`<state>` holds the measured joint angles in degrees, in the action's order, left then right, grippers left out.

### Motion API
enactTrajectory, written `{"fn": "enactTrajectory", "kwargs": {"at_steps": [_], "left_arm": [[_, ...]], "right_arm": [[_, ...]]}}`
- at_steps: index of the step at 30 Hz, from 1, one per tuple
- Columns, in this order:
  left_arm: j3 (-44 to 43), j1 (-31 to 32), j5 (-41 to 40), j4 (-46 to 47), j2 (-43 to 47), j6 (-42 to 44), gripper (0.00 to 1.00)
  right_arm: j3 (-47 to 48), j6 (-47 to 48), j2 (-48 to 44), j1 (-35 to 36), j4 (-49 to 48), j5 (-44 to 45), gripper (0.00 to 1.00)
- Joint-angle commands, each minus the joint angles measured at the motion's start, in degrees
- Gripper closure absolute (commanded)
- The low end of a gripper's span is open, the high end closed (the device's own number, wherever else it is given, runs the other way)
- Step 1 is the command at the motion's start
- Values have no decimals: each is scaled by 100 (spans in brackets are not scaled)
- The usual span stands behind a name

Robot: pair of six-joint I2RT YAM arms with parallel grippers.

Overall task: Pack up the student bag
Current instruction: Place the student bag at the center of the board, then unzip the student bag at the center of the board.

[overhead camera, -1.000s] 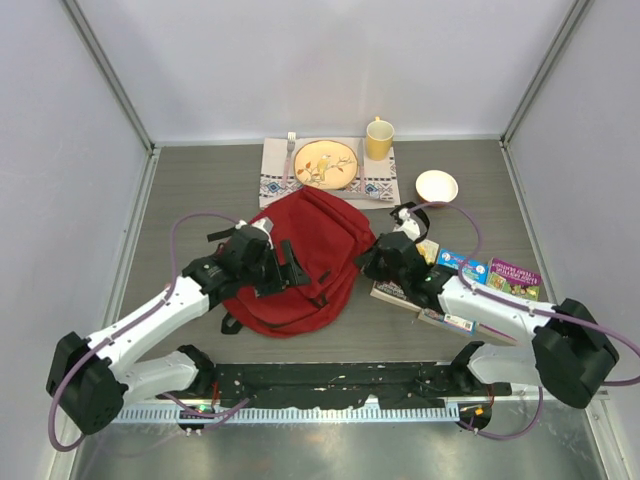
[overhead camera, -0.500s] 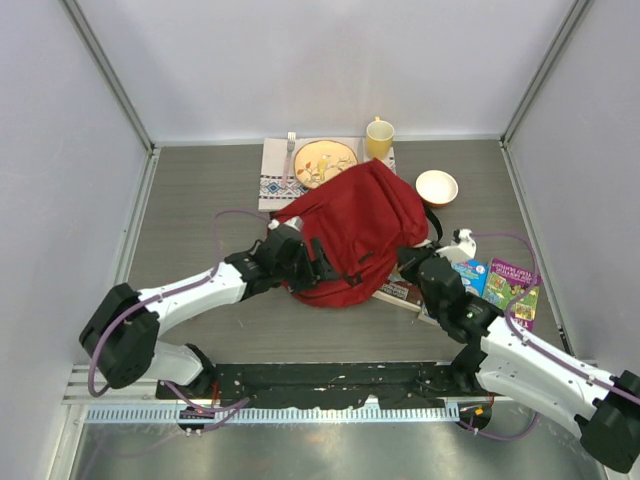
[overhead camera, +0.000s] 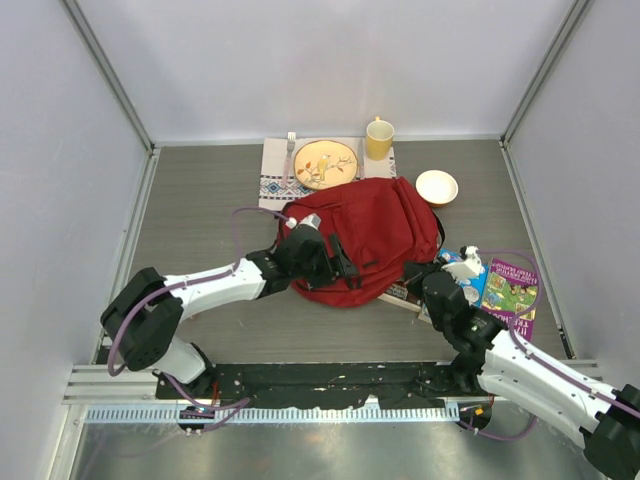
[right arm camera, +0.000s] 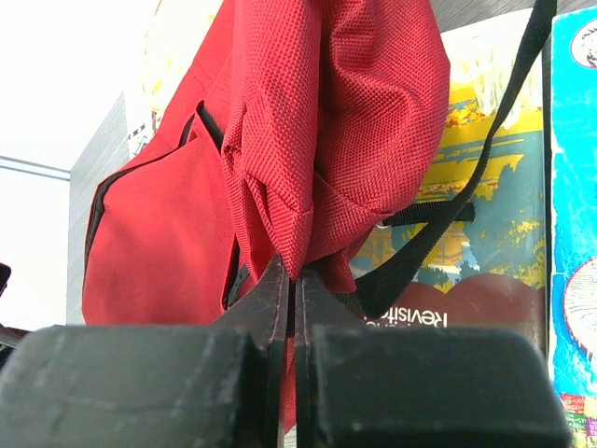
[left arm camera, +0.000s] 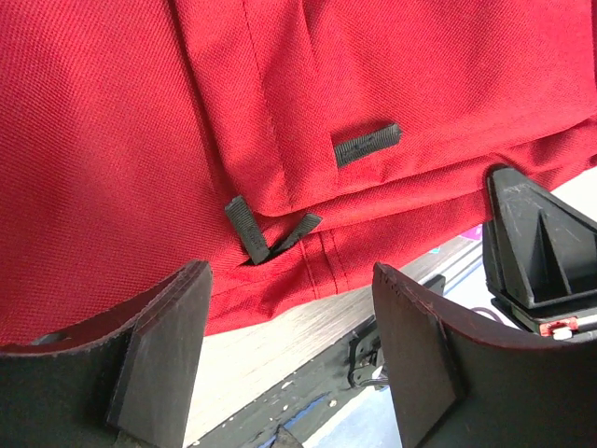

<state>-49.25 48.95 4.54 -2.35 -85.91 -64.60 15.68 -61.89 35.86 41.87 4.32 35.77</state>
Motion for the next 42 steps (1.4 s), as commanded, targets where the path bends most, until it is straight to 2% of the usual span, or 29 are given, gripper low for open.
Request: {"fn": "enactTrajectory", "kwargs": {"at_steps": [1, 9, 17, 18, 22, 32, 33, 40, 42], "left_arm": [[-58, 150, -401, 296, -154, -114, 29], [-251, 212, -612, 525, -646, -70, 38], [-216, 238, -647, 929, -971, -123, 51], [-207, 229, -629, 1025, -980, -132, 52], [-128, 238, -507, 1333, -989, -185, 65], [188, 264, -269, 1597, -910, -325, 70], [240, 273, -269, 1615, -910, -351, 75], [373, 299, -330, 1632, -857, -369, 81], [382, 299, -330, 1624, -857, -361, 88]], "right_arm": [[-13, -131, -105, -12, -309, 106, 99], [-21, -34, -184, -12, -344, 44, 99], [-21, 19, -281, -3, -335, -35, 99], [-39, 19, -281, -3, -335, -44, 99], [-39, 10, -307, -3, -265, -35, 99], [-30, -34, -246, -12, -212, 35, 99], [-30, -34, -254, -3, -203, 35, 99], [-13, -25, -263, -12, -186, 44, 99], [-13, -25, -272, -3, -185, 44, 99]]}}
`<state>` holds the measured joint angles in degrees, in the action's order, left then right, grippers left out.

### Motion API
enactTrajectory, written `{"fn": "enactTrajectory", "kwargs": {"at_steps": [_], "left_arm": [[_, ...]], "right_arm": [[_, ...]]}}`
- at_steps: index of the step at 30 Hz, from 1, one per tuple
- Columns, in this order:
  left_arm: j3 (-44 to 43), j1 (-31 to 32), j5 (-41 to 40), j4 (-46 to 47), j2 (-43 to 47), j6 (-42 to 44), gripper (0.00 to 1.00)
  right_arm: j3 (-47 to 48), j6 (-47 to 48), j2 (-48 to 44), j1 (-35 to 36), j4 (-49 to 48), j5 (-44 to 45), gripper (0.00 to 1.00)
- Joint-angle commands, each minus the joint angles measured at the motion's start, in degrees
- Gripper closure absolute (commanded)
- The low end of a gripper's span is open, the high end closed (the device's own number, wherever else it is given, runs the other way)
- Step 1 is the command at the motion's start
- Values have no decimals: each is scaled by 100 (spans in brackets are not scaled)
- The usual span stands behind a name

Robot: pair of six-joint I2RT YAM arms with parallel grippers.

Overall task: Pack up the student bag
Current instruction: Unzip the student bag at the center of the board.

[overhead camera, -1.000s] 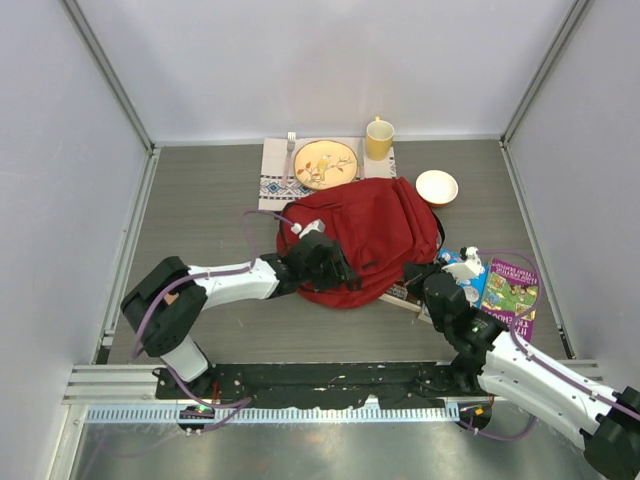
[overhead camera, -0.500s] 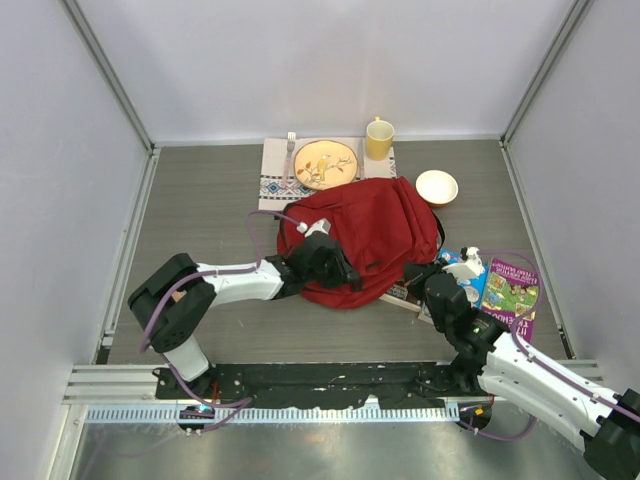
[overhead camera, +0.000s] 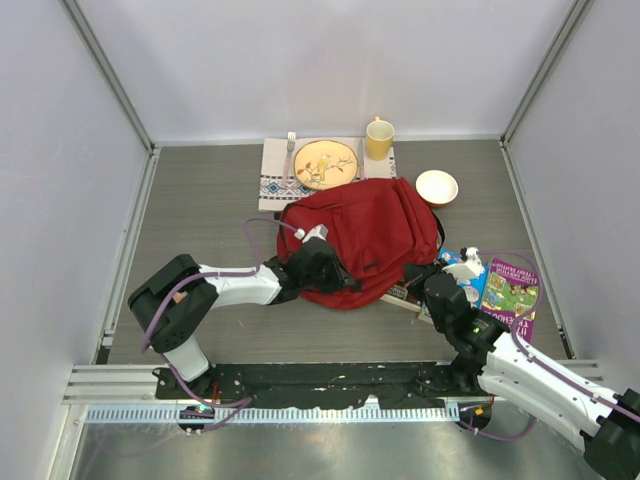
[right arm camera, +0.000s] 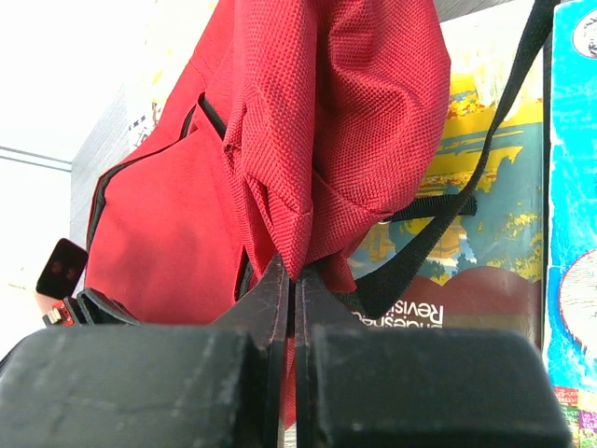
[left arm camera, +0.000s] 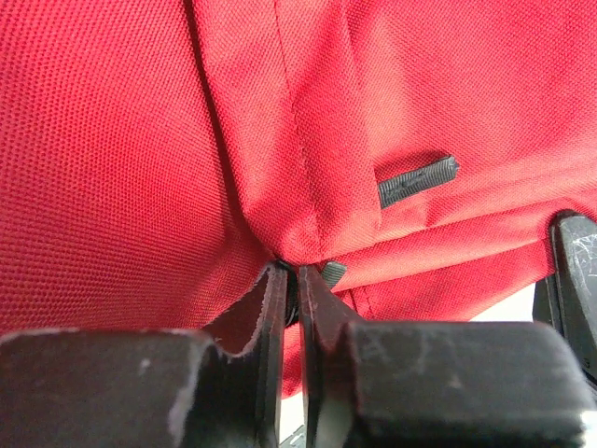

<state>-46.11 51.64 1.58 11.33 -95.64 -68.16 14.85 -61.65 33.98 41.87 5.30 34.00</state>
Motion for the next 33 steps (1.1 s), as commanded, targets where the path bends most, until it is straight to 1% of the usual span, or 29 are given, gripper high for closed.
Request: {"fn": "enactTrajectory", "kwargs": {"at_steps": [1, 2, 4, 5, 9, 10, 12, 13, 22, 26, 30, 31, 33], "left_arm": [[58, 31, -27, 255, 115, -4, 90], [49, 31, -27, 255, 107, 4, 91], [40, 31, -18, 255, 115, 5, 99], [49, 31, -9, 255, 124, 13, 100], [146, 48, -97, 238, 316, 110, 100], [146, 48, -106, 72, 378, 162, 100], [120, 48, -377, -218, 623, 373, 100], [111, 48, -448, -524, 703, 461, 100], [480, 39, -1387, -2027, 1863, 1041, 100], [690, 48, -1713, -2363, 2346, 1086, 100], [814, 40, -1986, -2627, 2619, 1085, 100], [796, 39, -2082, -2897, 2664, 1077, 100], [822, 40, -2337, -3127, 2847, 1068, 100]], "right_arm": [[70, -49, -84, -12, -284, 230, 99], [70, -58, -93, -12, -275, 230, 99], [70, -58, -93, -12, -266, 248, 99], [79, -58, -84, -12, -266, 248, 99], [132, -14, 12, -12, -258, 265, 99], [202, 21, 39, -21, -214, 309, 99], [290, 144, 117, -12, -161, 379, 99], [377, 188, 161, -12, -117, 423, 99], [607, 478, 496, -310, -213, 142, 99], [607, 583, 522, -513, -363, -147, 99], [580, 706, 601, -653, -495, -515, 99], [572, 768, 610, -671, -747, -595, 99], [615, 899, 706, -741, -785, -762, 99]]}}
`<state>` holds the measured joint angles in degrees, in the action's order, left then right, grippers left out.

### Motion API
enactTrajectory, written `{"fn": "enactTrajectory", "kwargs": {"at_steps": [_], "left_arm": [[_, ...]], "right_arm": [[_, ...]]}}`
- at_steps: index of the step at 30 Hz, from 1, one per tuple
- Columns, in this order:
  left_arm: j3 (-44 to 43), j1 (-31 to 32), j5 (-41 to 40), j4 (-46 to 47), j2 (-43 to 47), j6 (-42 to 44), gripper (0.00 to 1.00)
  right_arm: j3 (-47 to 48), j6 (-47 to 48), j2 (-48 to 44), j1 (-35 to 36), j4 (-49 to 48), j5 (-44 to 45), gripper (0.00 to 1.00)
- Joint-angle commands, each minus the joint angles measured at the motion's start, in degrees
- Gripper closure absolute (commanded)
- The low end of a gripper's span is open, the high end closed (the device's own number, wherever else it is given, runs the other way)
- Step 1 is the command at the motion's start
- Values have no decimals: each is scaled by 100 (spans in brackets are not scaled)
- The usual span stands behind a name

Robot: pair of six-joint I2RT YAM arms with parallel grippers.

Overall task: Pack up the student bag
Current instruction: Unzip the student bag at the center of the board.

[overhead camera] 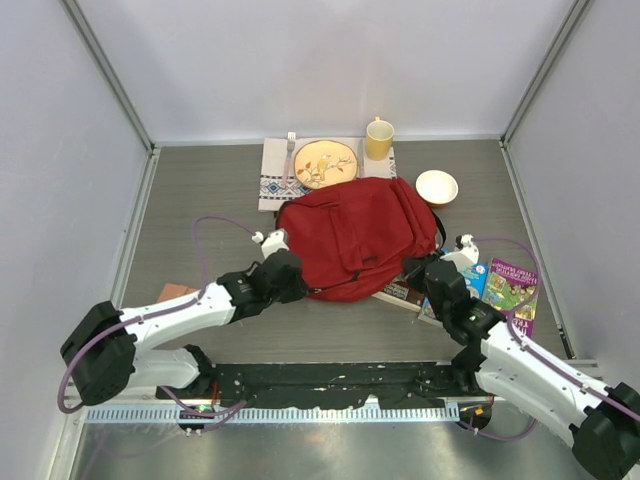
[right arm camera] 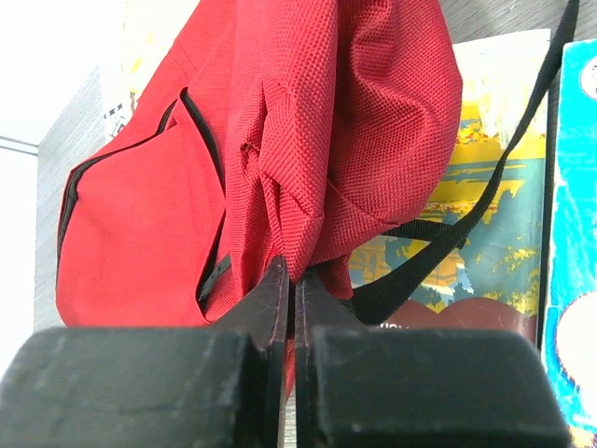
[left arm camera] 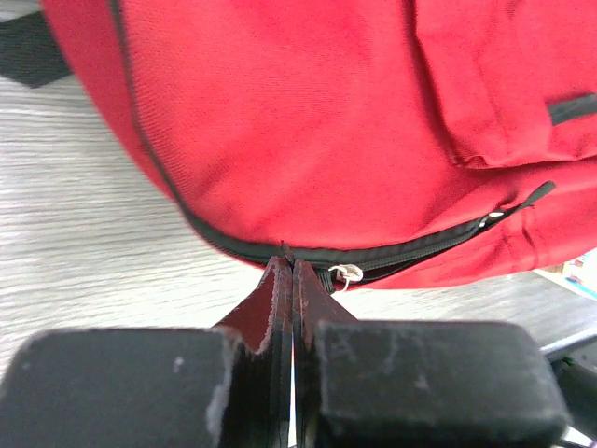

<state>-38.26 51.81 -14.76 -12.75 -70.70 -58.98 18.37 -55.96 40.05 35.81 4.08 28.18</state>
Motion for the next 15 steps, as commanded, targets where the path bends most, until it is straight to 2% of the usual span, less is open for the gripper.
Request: {"fn": "enactTrajectory", "kwargs": {"at_steps": [1, 5, 7, 8, 9, 11, 15], "left_arm": [[73, 22, -773, -842, 424, 159, 100], [152, 31, -695, -817, 759, 387, 100], [170, 39, -598, -755, 855, 344, 100], [187, 57, -563, -677, 882, 309, 100], [231, 74, -493, -571, 926, 265, 100], [266, 101, -256, -316, 979, 159, 100], [302, 268, -88, -9, 953, -131, 100]], "right_arm": [[281, 401, 134, -162, -715, -269, 99], [518, 709, 485, -294, -750, -778, 99], [869, 771, 853, -382, -428, -1155, 93], [992, 771, 977, -399, -147, -1270, 71], [1115, 771, 1048, -408, 56, -1341, 53], [1353, 657, 1066, -408, 698, -1464, 29], [1459, 447, 523, -408, 1751, -1448, 19]]}}
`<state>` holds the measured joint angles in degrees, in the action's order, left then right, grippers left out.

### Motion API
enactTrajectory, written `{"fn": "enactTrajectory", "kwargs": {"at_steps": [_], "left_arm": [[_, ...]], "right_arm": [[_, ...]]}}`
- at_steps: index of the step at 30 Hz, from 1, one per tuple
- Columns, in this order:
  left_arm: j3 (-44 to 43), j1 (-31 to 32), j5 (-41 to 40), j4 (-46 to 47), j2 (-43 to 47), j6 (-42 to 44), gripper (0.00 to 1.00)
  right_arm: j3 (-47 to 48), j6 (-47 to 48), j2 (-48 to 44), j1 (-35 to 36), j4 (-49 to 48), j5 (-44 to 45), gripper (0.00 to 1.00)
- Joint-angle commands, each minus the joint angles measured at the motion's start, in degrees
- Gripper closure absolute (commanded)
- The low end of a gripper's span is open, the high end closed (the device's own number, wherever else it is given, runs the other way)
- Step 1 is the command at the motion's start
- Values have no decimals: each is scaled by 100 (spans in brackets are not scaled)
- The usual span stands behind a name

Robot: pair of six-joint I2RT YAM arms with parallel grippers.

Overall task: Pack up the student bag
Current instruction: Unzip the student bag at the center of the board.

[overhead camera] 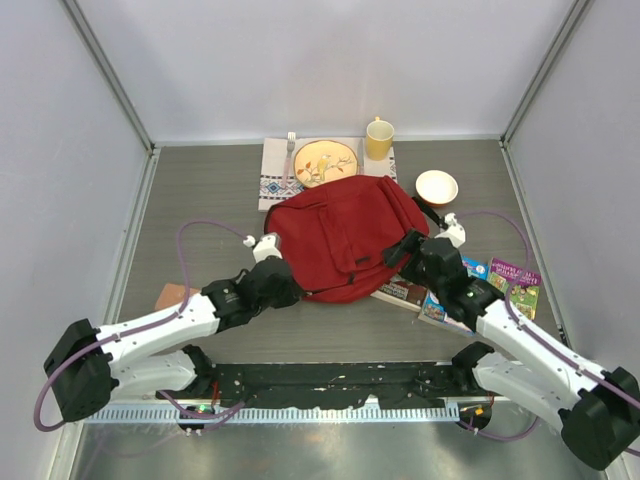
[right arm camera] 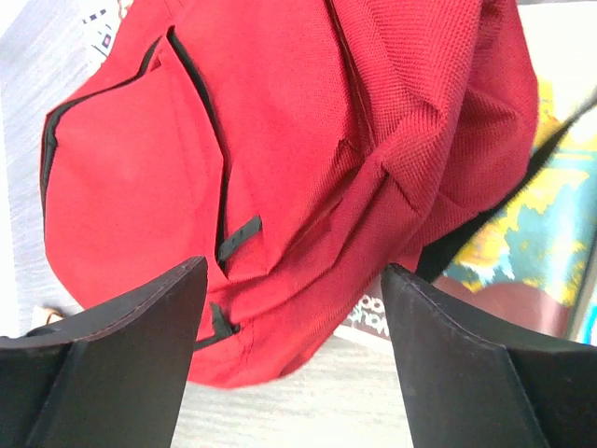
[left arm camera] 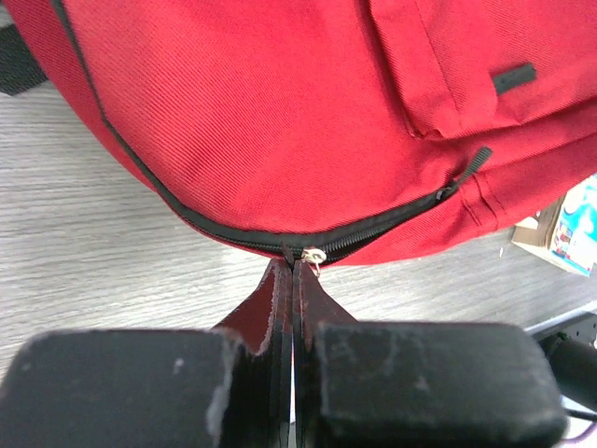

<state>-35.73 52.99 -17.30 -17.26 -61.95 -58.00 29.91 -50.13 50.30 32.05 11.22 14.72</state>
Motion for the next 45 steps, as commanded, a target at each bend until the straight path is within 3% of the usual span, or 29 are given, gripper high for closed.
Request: {"fn": "enactTrajectory", "kwargs": {"at_steps": [1, 7, 12, 19, 28, 33, 45], "left_arm": [[39, 185, 166, 460, 43, -317, 100], [-75, 326, 139, 583, -212, -335, 100], [-233, 334, 209, 679, -265, -221, 100], [-426, 440, 271, 811, -326, -142, 100], [-400, 502, 271, 811, -221, -80, 100], [-400, 502, 227, 733, -177, -10, 100], [-479, 502, 16, 548, -54, 78, 100]], "right_arm": [[340, -181, -643, -32, 1249, -84, 19], [217, -743, -1330, -32, 1506, -1329, 19], [-396, -1646, -1234, 55, 236, -2411, 24], [-556, -2921, 425, 1127, -1113, -1885, 24], [-846, -4389, 1121, 1462, -2106, -1130, 26], [-698, -4856, 1324, 1576, -1739, -1068, 26], [-320, -5481, 761, 1804, -306, -875, 28]]}}
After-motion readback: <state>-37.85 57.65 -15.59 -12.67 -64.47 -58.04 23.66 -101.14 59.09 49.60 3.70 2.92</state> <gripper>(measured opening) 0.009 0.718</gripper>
